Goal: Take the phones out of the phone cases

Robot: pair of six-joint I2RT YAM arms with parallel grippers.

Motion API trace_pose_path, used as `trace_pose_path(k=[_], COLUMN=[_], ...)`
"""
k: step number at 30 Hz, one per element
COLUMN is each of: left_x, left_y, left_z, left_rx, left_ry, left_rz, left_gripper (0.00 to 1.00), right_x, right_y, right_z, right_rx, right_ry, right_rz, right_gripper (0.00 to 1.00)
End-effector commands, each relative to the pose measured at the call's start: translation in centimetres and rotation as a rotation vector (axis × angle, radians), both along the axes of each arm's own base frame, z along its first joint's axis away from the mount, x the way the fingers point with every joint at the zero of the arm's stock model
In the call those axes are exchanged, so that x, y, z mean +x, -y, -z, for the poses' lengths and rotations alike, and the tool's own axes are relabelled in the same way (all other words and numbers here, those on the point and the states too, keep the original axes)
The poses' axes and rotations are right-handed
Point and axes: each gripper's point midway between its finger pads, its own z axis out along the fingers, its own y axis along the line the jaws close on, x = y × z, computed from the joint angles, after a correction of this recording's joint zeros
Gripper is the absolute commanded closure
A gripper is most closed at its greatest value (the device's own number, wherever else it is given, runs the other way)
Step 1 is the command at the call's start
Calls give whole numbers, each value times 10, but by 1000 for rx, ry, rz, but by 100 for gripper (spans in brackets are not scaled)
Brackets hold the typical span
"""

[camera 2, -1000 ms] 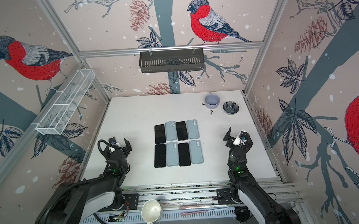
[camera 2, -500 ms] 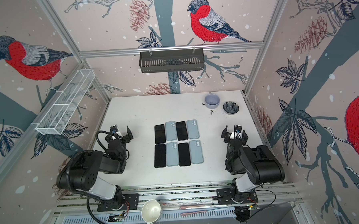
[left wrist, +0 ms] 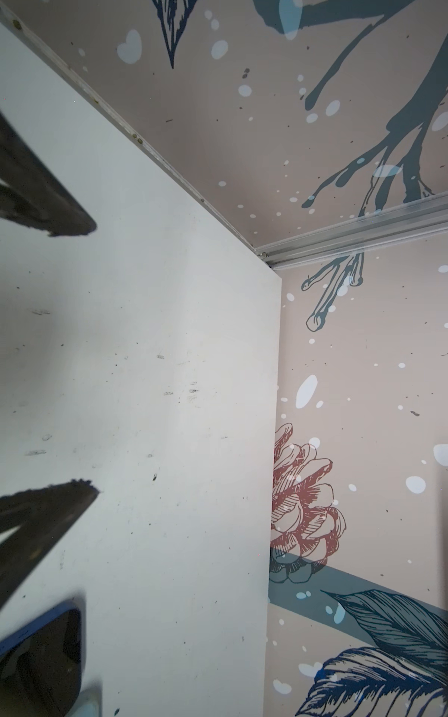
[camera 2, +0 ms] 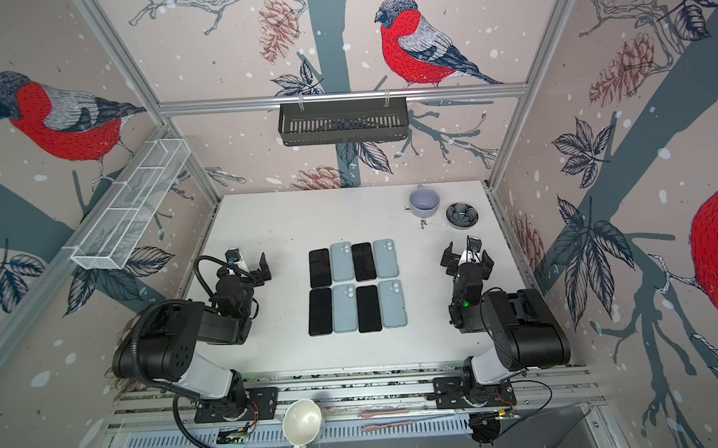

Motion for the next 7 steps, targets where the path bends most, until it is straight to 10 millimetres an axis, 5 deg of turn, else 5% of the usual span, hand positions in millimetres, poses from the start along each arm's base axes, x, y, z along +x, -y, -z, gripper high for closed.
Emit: trace_pose_path(k=[1,7], left_x=[2,1], left_y=[0,0], left_z=[-6,-7], left_rx=[-7,-6], left_ry=[24,27], left_rz=[2,1], left_gripper=[3,3], right_x=[2,3], right_y=[0,1], right_z=[-3,-2], right_rx=[-1,8], right_ry=[8,4], right_rz=[4,-7], right_gripper=[0,0])
